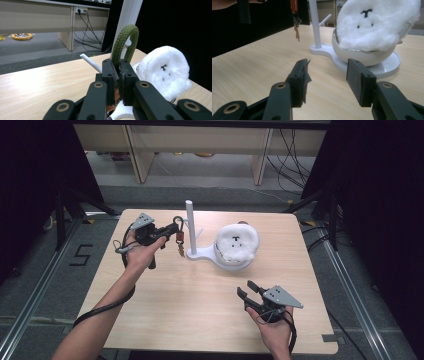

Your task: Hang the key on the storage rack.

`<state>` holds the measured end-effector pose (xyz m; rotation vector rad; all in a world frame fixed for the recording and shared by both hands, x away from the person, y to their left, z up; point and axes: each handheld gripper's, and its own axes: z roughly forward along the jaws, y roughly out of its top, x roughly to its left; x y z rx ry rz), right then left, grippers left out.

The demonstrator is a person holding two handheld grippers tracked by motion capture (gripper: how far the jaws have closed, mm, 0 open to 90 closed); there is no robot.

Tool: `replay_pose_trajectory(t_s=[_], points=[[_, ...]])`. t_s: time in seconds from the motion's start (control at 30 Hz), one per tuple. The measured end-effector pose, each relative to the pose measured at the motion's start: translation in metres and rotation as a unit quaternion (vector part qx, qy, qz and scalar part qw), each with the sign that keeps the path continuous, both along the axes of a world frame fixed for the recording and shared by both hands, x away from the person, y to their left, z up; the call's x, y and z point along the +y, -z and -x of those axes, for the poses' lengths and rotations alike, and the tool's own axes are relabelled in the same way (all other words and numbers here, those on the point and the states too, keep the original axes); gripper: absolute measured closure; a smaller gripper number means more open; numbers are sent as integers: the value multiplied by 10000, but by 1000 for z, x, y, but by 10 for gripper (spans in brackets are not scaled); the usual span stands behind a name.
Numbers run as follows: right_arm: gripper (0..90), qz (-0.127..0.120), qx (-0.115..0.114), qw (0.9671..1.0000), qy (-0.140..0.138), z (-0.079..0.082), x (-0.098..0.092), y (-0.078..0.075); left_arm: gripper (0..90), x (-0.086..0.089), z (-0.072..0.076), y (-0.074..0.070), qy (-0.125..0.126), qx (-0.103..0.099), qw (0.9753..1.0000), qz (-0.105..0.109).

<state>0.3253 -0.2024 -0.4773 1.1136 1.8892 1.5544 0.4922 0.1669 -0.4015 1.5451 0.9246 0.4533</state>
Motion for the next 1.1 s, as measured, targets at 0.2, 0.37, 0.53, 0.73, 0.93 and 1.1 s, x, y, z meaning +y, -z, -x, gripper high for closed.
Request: replay_pose_trajectory(t_s=[0.2,0.37,0.53,0.73,0.93,1.1], points=[[527,80,-54,10000,-4,0,-2,0,841,-2,-3,0,6,84,9999,82],[527,89,-33,10000,-12,0,-2,-1,841,-4,-6,2,-13,136,9998,107],[527,16,-37,10000,-46,-1,-1,1,840,-6,-8,3,-16,165,9998,127],[526,58,-39,10000,3,0,-1,0,841,-6,-9,4,-10,212,9997,106],[526,55,-54,10000,-34,-1,-1,1,840,-7,-10,7,-9,239,9997,112],[524,51,-27,10000,-27,-1,-1,2,835,-8,-10,10,-17,264,9996,116]])
